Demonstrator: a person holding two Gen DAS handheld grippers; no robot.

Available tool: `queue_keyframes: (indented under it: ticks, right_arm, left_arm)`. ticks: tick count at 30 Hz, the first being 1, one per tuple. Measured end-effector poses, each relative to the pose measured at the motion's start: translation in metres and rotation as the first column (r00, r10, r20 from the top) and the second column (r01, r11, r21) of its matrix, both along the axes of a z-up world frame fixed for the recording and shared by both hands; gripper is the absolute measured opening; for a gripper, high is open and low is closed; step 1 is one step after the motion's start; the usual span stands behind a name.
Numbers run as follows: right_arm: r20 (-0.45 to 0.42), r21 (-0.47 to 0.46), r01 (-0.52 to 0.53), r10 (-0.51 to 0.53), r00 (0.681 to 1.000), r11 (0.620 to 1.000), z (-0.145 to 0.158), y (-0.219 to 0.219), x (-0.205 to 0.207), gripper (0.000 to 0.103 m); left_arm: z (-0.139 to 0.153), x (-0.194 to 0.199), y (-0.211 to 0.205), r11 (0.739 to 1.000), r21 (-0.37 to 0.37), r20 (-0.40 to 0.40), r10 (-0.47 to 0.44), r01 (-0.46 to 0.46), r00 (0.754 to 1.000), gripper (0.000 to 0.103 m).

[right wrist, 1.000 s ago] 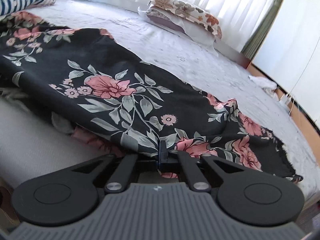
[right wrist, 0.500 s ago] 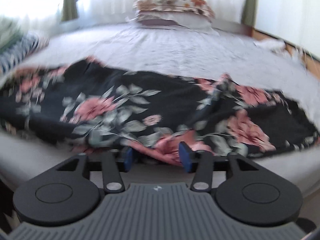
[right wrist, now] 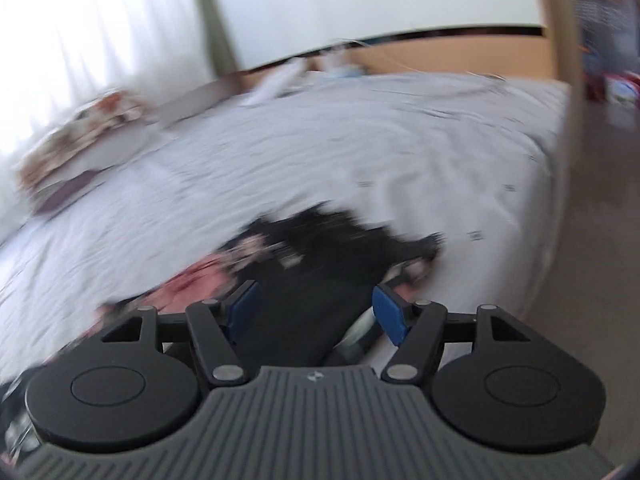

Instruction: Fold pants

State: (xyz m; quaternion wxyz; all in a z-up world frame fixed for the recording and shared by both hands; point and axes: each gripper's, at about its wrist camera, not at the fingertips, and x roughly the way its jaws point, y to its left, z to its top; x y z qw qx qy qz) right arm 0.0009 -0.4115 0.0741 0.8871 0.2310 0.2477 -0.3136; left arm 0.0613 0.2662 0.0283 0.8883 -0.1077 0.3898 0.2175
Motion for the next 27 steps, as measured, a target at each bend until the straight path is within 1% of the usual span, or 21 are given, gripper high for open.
queue_keyframes:
  ticks: [2,4,5,7,8,9,10,11,12,14,18,20,22,25,26,27]
  right_arm:
    - [-0.03,-0.019,0.028,-0.028,0.999,0.999,-0.009,-0.015,0.009,0.077]
    - [-0.062,-0.033,0.023,-0.025,0.998,0.999,-0.019,-0.023,0.02,0.077]
    - [-0.093,-0.044,0.018,-0.022,0.995,0.999,-0.025,-0.025,0.025,0.077]
    - [-0.137,-0.099,0.0,-0.013,0.991,0.995,-0.034,-0.022,0.033,0.076]
    - [-0.162,-0.131,-0.013,-0.008,0.987,0.991,-0.036,-0.018,0.036,0.062]
    - [-0.188,-0.164,-0.026,-0.006,0.982,0.986,-0.038,-0.014,0.039,0.055]
    - [-0.205,-0.191,-0.035,-0.005,0.979,0.981,-0.039,-0.011,0.041,0.03]
    - [-0.218,-0.207,-0.049,0.003,0.976,0.977,-0.037,-0.008,0.042,0.01]
    - [-0.218,-0.215,-0.053,0.005,0.976,0.975,-0.036,-0.006,0.041,0.008]
    - [-0.197,-0.208,-0.039,-0.003,0.98,0.977,-0.032,-0.008,0.037,0.005]
    - [-0.16,-0.204,0.08,-0.114,0.98,0.976,-0.03,-0.015,0.019,0.004]
    - [-0.151,-0.208,0.084,-0.116,0.982,0.975,-0.032,-0.017,0.013,0.005]
    - [-0.162,-0.236,0.082,-0.122,0.979,0.968,-0.033,-0.014,0.013,0.005]
    - [-0.177,-0.279,0.11,-0.164,0.97,0.954,-0.033,-0.006,0.014,0.005]
    - [-0.188,-0.287,0.118,-0.176,0.966,0.951,-0.033,-0.005,0.014,0.007]
    - [-0.204,-0.301,0.122,-0.189,0.96,0.946,-0.033,-0.003,0.016,0.017]
  left_arm:
    - [-0.001,0.001,-0.004,1.0,0.021,-0.006,-0.002,0.003,1.0,0.008]
    - [-0.001,0.003,-0.007,0.999,0.037,-0.01,-0.004,0.005,1.0,0.008]
    - [-0.002,0.003,-0.008,0.999,0.042,-0.011,-0.005,0.006,1.0,0.008]
    - [-0.002,0.003,-0.01,0.999,0.049,-0.013,-0.003,0.004,1.0,0.008]
    - [-0.002,0.004,-0.011,0.999,0.05,-0.013,0.0,0.001,1.0,0.008]
    - [-0.002,0.004,-0.011,0.999,0.05,-0.013,0.006,-0.006,1.0,0.008]
    - [-0.002,0.004,-0.012,0.999,0.047,-0.013,0.016,-0.015,1.0,0.008]
    - [-0.002,0.005,-0.012,0.999,0.044,-0.013,0.027,-0.027,1.0,0.008]
    - [-0.001,0.006,-0.013,0.998,0.042,-0.014,0.037,-0.036,0.999,0.008]
    - [-0.001,0.007,-0.013,0.998,0.044,-0.015,0.052,-0.051,0.999,0.007]
    - [-0.002,0.009,-0.014,0.997,0.052,-0.014,0.056,-0.055,0.998,0.008]
    - [-0.002,0.008,-0.014,0.997,0.051,-0.014,0.055,-0.054,0.998,0.008]
    - [-0.002,0.008,-0.014,0.997,0.052,-0.014,0.055,-0.054,0.998,0.008]
    - [-0.002,0.008,-0.014,0.997,0.05,-0.011,0.055,-0.054,0.998,0.008]
    - [-0.002,0.008,-0.013,0.997,0.047,-0.009,0.056,-0.055,0.998,0.008]
    - [-0.002,0.007,-0.013,0.997,0.044,-0.007,0.057,-0.056,0.998,0.008]
